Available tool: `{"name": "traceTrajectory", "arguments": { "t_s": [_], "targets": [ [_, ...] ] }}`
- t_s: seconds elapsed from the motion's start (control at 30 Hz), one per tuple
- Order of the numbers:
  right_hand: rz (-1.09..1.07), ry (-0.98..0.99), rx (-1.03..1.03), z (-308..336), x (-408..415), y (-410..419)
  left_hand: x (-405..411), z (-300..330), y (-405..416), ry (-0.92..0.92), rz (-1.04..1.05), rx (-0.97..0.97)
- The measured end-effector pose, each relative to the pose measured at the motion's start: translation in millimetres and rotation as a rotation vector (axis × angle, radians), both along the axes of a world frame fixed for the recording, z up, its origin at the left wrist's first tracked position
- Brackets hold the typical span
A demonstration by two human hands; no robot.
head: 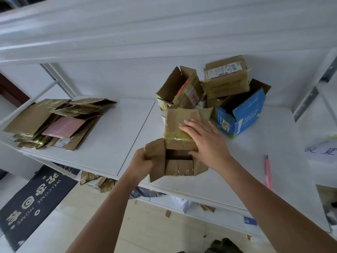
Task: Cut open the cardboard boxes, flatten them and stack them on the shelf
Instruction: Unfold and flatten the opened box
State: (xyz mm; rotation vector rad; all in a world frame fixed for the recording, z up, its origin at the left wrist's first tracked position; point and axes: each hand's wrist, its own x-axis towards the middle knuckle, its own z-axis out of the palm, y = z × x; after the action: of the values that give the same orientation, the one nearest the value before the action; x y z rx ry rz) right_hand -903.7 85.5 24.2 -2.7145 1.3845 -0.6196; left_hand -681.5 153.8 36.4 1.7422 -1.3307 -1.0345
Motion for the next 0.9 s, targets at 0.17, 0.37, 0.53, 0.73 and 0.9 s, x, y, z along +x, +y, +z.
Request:
{"name": "traceTrajectory", "arguments": {
  "t_s": [0.17,0.37,0.53,0.73,0.9],
  "targets": [
    [-0.044,-0.062,-0.087,1.6,-2.5,-0.7,9.7,5.4,-3.5,0.122,0.100,-0.086],
    [0.100,-0.354,0.245,31.1,-11.8,10.1,10.2,17.6,-16.6,0.143,0.219,-0.236],
    [0.043,-0.646,0.395,47.9,-19.5,22.1,-1.5,18.5,-22.6,0.044,0.428,-0.255],
    [-0.001,-0.765,0.400,59.8,-19.4,33.7,-16.9,8.9,-28.6,-0.147,0.605,-0.087],
    [-0.071,-0.918,0.419,57.1,-12.7,33.2,-29.7,-18.0,-17.2,-0.181,0.524,0.048]
  ]
}}
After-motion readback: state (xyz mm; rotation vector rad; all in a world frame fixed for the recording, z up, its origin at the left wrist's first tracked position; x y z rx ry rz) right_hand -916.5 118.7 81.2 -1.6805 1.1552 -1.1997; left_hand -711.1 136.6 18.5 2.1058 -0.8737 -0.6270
